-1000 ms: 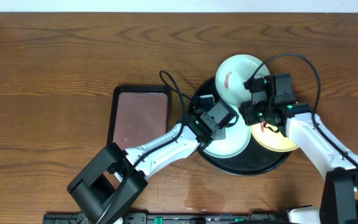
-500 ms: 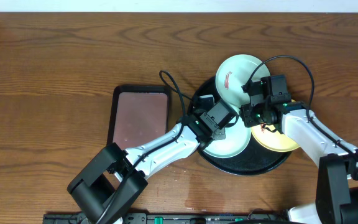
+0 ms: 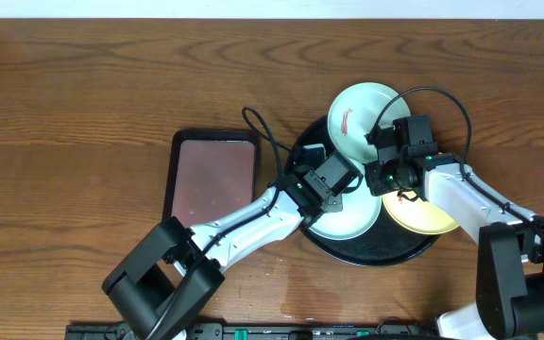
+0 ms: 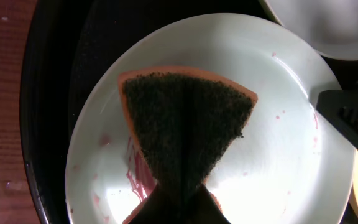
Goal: Clean dirty plates on tray and stack at the side
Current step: 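Reach the right gripper to the lower plate's rim and grip it, then scrub the lower plate with the left-held sponge while right holds rim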
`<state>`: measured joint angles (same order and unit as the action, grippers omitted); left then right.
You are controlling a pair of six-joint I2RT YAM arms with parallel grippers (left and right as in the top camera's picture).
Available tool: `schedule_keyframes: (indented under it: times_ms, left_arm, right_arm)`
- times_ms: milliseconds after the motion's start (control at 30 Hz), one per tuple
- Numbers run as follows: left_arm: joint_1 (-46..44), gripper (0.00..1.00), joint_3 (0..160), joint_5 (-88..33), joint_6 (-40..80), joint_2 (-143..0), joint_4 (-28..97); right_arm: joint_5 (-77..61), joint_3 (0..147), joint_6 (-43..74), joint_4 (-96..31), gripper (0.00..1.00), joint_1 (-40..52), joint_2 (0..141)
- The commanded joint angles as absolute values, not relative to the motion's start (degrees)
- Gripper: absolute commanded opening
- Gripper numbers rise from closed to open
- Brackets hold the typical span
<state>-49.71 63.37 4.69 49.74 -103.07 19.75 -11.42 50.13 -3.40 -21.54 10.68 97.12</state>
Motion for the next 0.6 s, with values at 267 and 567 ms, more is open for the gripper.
schedule_keyframes:
  times_ms: [267,567]
  left_arm:
    - [-49.7,0.07,63.1,2.5,51.4,-103.6,17.5]
    - [-49.7,0.07,63.1,0.6,54.1,-103.7,14.0]
  right_arm:
    - [-11.0,50.8,-3.5,-21.2,0.01,11.0,97.4]
    - [-11.0,50.8,-3.5,-21.2,0.01,11.0,97.4]
